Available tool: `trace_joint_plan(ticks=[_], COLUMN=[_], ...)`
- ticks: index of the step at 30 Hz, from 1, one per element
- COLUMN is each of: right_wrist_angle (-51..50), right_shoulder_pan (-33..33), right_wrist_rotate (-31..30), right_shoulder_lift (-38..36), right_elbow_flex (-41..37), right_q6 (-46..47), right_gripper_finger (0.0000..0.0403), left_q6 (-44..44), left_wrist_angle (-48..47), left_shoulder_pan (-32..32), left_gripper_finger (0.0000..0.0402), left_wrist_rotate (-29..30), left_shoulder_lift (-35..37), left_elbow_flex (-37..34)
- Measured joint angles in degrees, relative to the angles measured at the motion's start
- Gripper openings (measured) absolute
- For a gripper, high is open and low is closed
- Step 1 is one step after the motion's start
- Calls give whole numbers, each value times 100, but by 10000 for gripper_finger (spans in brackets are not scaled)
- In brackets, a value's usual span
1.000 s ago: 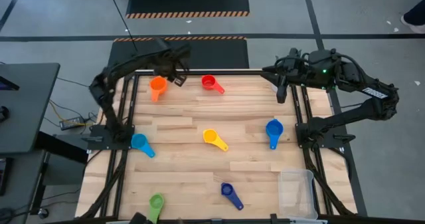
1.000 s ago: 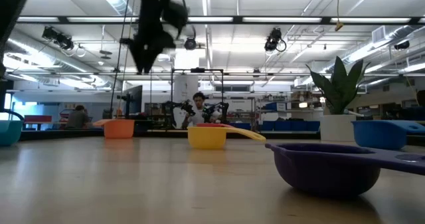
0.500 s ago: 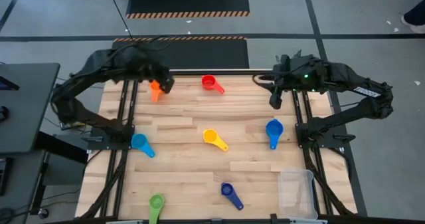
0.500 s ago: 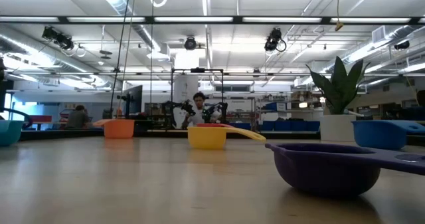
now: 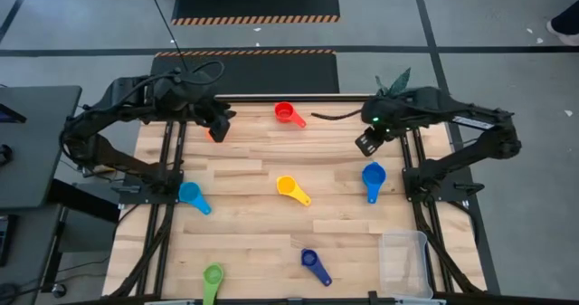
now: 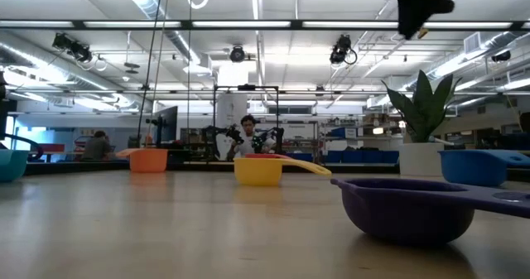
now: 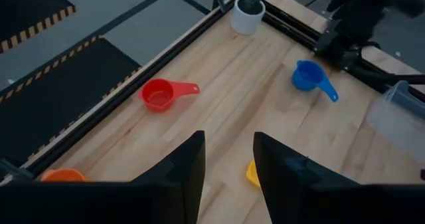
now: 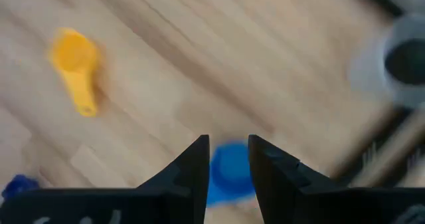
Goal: Nest measuring cups in basket
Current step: Move the blue measuring cup to the center of the table
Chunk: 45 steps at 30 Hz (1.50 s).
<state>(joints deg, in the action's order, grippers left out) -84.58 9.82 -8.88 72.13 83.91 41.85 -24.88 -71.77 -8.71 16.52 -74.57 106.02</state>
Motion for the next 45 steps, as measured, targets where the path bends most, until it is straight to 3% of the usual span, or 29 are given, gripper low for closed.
trace_joint_plan(ticks=[3, 7, 9, 18, 33, 45], right_wrist_angle=[-605, -311, -389, -427, 1747, 2607], right_shoulder_pan=[117, 244, 274, 262, 258, 393], right_wrist_rotate=[67, 502, 738, 519, 415, 570], right_shoulder_lift=[354, 600, 768, 1213, 1317, 1315], right_elbow_flex=[-11, -282, -414, -1355, -2992, -3575], right_q6=[574, 434, 177, -1680, -4168, -4804], right_gripper_finger=[110, 110, 110, 110, 110, 109], left_q6=[4, 69, 146, 160, 128, 109], left_wrist_angle=[-2, -2, -2, -4, 32, 48], left_shoulder_pan=[2, 2, 2, 2, -11, -11], left_gripper_finger=[135, 135, 135, 135, 135, 135], left_wrist_rotate=[0, 0, -2, -2, -2, -2], left_shoulder_lift=[-1, 0, -2, -2, -2, -2], left_elbow_flex=[0, 0, 0, 0, 0, 0])
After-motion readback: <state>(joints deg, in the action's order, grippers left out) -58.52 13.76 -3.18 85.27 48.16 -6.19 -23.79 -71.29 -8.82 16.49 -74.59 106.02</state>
